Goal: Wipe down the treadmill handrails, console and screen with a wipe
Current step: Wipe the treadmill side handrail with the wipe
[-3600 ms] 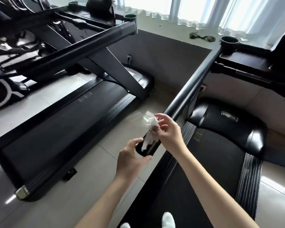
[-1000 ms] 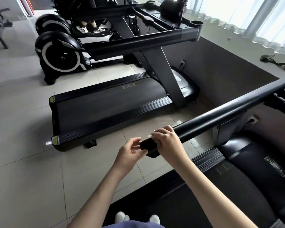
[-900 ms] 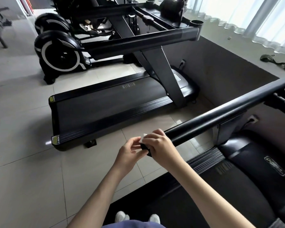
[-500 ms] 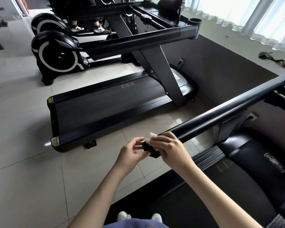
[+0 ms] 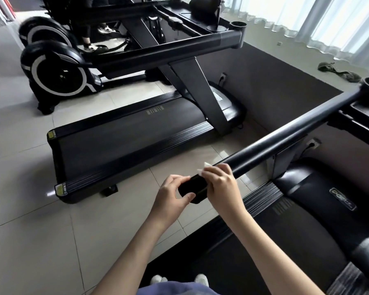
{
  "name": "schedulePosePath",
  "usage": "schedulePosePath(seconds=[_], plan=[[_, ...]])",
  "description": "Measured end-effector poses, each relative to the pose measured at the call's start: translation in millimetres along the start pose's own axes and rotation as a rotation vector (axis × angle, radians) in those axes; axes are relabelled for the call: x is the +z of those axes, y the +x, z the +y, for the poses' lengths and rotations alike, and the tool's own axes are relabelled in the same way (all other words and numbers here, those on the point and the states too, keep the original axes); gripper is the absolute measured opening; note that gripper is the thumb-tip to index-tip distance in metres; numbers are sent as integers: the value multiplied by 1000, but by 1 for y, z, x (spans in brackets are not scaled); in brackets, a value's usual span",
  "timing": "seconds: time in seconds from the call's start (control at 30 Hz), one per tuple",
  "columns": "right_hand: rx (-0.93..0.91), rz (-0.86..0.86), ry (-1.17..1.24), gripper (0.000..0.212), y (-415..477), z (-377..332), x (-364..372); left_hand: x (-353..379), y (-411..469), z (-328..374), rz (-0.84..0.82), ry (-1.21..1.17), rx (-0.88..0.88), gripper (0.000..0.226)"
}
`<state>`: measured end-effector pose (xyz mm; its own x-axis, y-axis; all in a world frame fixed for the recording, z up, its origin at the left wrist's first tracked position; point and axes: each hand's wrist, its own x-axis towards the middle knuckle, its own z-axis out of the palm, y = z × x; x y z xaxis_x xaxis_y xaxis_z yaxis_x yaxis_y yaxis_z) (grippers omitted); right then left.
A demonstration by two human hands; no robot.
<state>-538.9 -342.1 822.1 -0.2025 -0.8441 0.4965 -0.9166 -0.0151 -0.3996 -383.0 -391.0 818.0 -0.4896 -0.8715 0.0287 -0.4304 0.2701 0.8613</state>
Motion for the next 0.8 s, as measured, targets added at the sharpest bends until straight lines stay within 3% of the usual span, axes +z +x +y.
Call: schedulePosePath(seconds=[0.1, 0.23, 0.43, 0.63, 0.73, 0.8], plan=[[-104, -61, 3, 25, -6, 6, -7, 2, 2, 5, 15, 109, 86, 43], [96, -1, -75, 30, 5, 21, -15, 4, 2, 9, -2, 171, 136, 44], [19, -278, -218, 47, -2, -2, -13, 0, 6, 11, -42, 183, 136, 45], [-40, -199, 4, 23, 7, 8, -29, -1, 5, 14, -44, 192, 128, 44], [-23, -32, -2, 7, 13, 17, -25, 0, 5, 15, -35, 211, 112, 43], [0, 52, 25, 8, 13, 17, -17, 0, 5, 17, -31, 230, 94, 44]])
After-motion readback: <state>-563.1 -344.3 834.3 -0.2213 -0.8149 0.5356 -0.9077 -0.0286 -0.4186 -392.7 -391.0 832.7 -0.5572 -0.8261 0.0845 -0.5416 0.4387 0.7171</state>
